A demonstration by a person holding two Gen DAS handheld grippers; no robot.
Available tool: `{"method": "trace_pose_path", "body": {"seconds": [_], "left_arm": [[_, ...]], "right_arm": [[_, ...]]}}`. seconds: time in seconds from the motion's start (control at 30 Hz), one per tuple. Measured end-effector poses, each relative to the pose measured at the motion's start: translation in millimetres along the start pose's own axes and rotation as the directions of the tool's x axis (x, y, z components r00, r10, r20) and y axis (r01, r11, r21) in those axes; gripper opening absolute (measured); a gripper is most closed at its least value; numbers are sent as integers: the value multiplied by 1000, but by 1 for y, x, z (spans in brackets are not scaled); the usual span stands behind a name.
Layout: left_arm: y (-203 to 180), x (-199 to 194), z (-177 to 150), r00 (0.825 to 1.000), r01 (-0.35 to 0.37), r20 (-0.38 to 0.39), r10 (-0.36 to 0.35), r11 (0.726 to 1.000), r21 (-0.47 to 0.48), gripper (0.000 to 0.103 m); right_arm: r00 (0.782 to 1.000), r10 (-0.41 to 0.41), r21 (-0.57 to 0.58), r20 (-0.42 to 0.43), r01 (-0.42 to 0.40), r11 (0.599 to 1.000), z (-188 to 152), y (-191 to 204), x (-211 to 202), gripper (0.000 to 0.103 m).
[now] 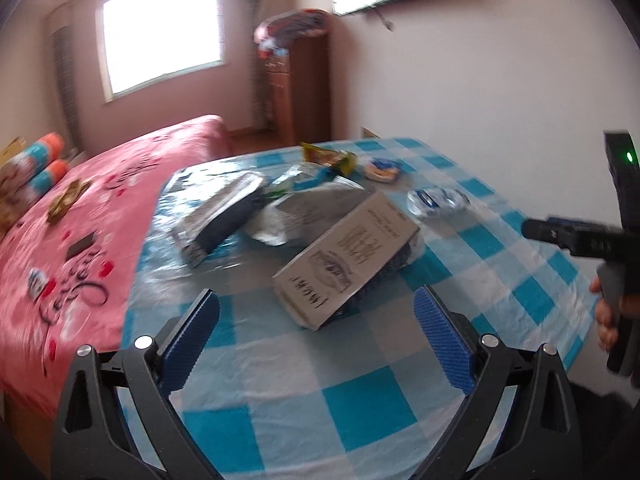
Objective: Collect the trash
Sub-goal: 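Grasp the white milk carton with the left tool while the right tool grasps the white MAGICDAY pouch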
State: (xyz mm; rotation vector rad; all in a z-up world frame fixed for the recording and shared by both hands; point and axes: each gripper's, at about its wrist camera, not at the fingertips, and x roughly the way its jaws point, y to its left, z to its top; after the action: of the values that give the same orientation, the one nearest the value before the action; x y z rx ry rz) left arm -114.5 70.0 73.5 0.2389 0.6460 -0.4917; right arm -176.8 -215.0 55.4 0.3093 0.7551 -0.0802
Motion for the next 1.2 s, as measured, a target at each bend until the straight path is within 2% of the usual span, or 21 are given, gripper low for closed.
{"method": "trace_pose_path", "body": {"seconds": [0.1, 0.27, 0.47, 0.53, 0.67, 0.73, 0.77, 0.87, 0.93, 1.0, 1.2], "left_arm": [[-3, 18, 6, 999, 24, -40, -23, 999, 29, 96], [-15, 39, 15, 995, 82, -73, -73, 988, 128, 96], [-23, 58, 24, 992, 98, -95, -80, 976, 194, 92], [-23, 63, 26, 991, 97, -108, -75, 973, 208, 83], [-24, 71, 30, 990, 94, -126, -65, 966, 239, 83], [-26, 74, 30, 989, 100, -132, -68, 963, 250, 83], [-27, 76, 31, 989, 100, -133, -67, 961, 257, 83], [-30, 80, 32, 988, 102, -142, -66, 958, 267, 83], [-30, 83, 32, 986, 110, -149, -72, 958, 263, 77], [-28, 85, 33, 985, 113, -155, -76, 962, 248, 76], [-26, 85, 34, 984, 118, -154, -87, 971, 210, 72]], "right_arm": [[1000, 0, -6, -22, 0, 1000, 6, -2, 10, 98], [997, 27, 0, -68, -27, 1000, 22, -5, 35, 98], [996, 58, 11, -75, -58, 998, 41, -6, 62, 98], [995, 69, 18, -77, -68, 998, 47, -9, 71, 97], [994, 78, 33, -73, -75, 997, 56, -12, 83, 97], [993, 83, 38, -80, -80, 996, 60, -12, 89, 87], [992, 87, 42, -87, -83, 996, 61, -12, 92, 85], [991, 95, 61, -98, -89, 994, 66, -14, 101, 85], [990, 106, 73, -93, -99, 992, 69, -15, 105, 85], [989, 110, 72, -98, -103, 992, 71, -13, 107, 86], [991, 65, 33, -119, -61, 998, 74, -3, 121, 89]]}}
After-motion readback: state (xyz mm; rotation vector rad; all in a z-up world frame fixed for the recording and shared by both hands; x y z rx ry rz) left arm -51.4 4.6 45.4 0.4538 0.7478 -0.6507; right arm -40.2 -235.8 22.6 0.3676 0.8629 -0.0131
